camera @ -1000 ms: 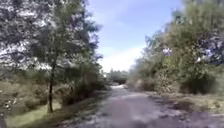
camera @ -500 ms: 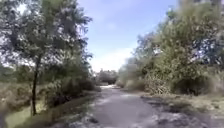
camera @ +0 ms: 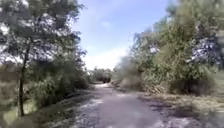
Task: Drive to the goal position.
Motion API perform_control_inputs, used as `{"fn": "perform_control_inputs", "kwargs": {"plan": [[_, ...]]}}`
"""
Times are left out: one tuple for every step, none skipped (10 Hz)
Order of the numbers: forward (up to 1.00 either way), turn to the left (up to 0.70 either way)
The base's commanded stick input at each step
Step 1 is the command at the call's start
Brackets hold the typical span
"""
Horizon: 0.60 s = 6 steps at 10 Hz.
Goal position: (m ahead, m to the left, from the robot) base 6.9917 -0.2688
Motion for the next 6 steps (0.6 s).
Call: {"fn": "perform_control_inputs", "kwargs": {"plan": [[0.5,0.0],[0.5,0.0],[0.5,0.0],[0.5,0.0],[0.5,0.0],[0.5,0.0]]}}
